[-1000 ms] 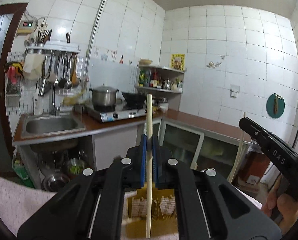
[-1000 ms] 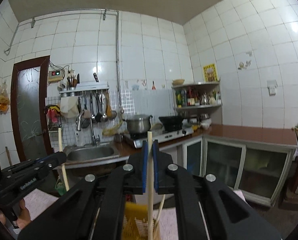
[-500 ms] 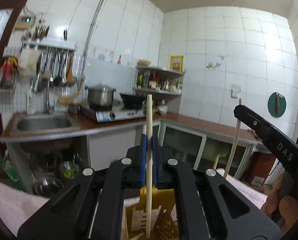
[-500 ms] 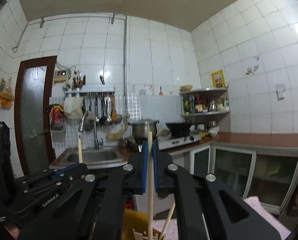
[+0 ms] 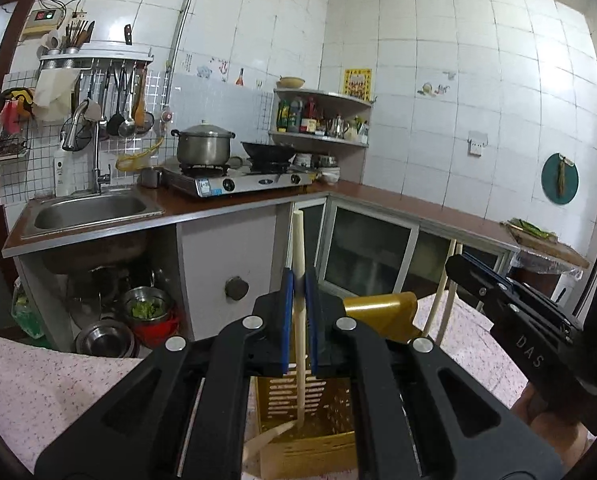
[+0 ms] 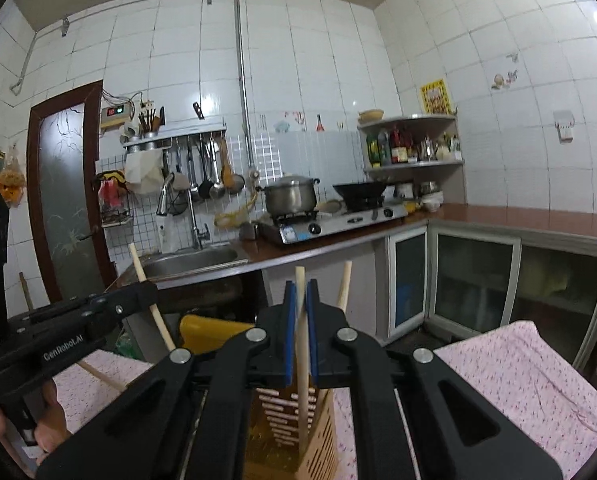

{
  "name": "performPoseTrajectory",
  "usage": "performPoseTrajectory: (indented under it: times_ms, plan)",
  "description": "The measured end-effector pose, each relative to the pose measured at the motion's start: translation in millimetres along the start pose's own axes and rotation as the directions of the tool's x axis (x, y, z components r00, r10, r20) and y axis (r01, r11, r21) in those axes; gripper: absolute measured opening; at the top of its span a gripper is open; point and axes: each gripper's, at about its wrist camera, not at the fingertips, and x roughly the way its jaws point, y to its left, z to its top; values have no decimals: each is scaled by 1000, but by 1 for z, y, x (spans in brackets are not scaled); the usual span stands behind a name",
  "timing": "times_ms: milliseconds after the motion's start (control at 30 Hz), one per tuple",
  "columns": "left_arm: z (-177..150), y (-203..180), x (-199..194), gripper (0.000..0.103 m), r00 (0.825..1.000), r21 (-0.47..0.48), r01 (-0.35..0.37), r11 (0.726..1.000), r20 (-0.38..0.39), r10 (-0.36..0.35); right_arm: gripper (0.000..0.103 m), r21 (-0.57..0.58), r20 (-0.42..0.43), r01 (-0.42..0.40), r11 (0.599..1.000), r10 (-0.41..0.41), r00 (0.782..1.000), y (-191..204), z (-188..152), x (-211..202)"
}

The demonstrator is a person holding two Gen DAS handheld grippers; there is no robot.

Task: Organize utensils
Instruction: 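Lower both chopsticks into the yellow holder and open both tools, then move both open tools back toward the utensils on the cloth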

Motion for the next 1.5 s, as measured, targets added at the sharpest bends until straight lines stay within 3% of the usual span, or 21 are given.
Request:
performPoseTrajectory:
  times_ms: [33, 67, 100, 133, 167, 200, 267, 367, 400, 500, 600, 800, 967, 1133, 1200, 1333, 1433, 1500]
  plan:
    - [1, 1, -2, 8, 1000, -7, -1, 1000, -11, 1, 6, -3, -19, 0, 1000, 0, 1000, 0, 1, 1]
    - [3, 3, -5, 21, 1000, -18, -10, 1000, -23, 10, 7, -7, -39, 1, 1000, -1, 999, 0, 2, 0]
    - [6, 4, -9, 42, 999, -23, -24, 999, -28, 23, 7, -11, -62, 4, 1000, -5, 998, 0, 4, 0]
    - [9, 6, -15, 51, 999, -28, -44, 999, -31, 43, 8, -13, -77, 4, 1000, -5, 997, 0, 5, -1]
    - [13, 8, -23, 60, 998, -29, -57, 998, -31, 56, 16, -12, -85, 9, 1000, -10, 996, 0, 8, -3]
    - [17, 9, -30, 62, 997, -26, -64, 998, -36, 63, 36, -6, -85, 21, 1000, -22, 996, -1, 11, -9]
    - [23, 12, -42, 68, 996, -20, -65, 998, -66, 63, 56, 4, -73, 39, 999, -39, 997, -2, 16, -20]
    - [25, 21, -62, 93, 988, -33, -105, 994, -113, 101, 58, -2, -114, 68, 998, -68, 991, -2, 19, -36]
    - [23, 26, -71, 94, 985, -49, -110, 993, -135, 103, 61, -7, -131, 82, 997, -82, 988, -2, 19, -40]
    - [10, 40, -89, 96, 973, -92, -118, 989, -207, 97, 70, -25, -192, 132, 991, -134, 972, -2, 9, -56]
    - [-11, 50, -100, 98, 961, -127, -134, 983, -260, 97, 72, -9, -289, 182, 983, -177, 941, -6, -11, -73]
    - [-80, 52, -108, 98, 910, -171, -147, 974, -409, 65, 72, -1, -433, 242, 970, -219, 874, -14, -61, -102]
    - [-127, 46, -104, 98, 852, -199, -171, 965, -521, 44, 72, 47, -542, 295, 954, -224, 810, -27, -103, -111]
    - [-160, 32, -93, 98, 784, -185, -180, 966, -620, 28, 72, 73, -607, 300, 951, -196, 770, -29, -129, -110]
    - [-172, 27, -91, 96, 765, -192, -181, 965, -644, 15, 72, 64, -624, 303, 951, -199, 756, -27, -137, -111]
    - [-179, 20, -94, 91, 760, -161, -178, 971, -649, 31, 72, 38, -639, 298, 954, -206, 741, -21, -144, -125]
    - [-180, 15, -94, 79, 758, -130, -174, 976, -650, 48, 71, 2, -660, 311, 950, -232, 714, -14, -150, -135]
    - [-178, 13, -95, 74, 760, -133, -156, 979, -649, 33, 57, -2, -668, 321, 947, -240, 705, -10, -153, -142]
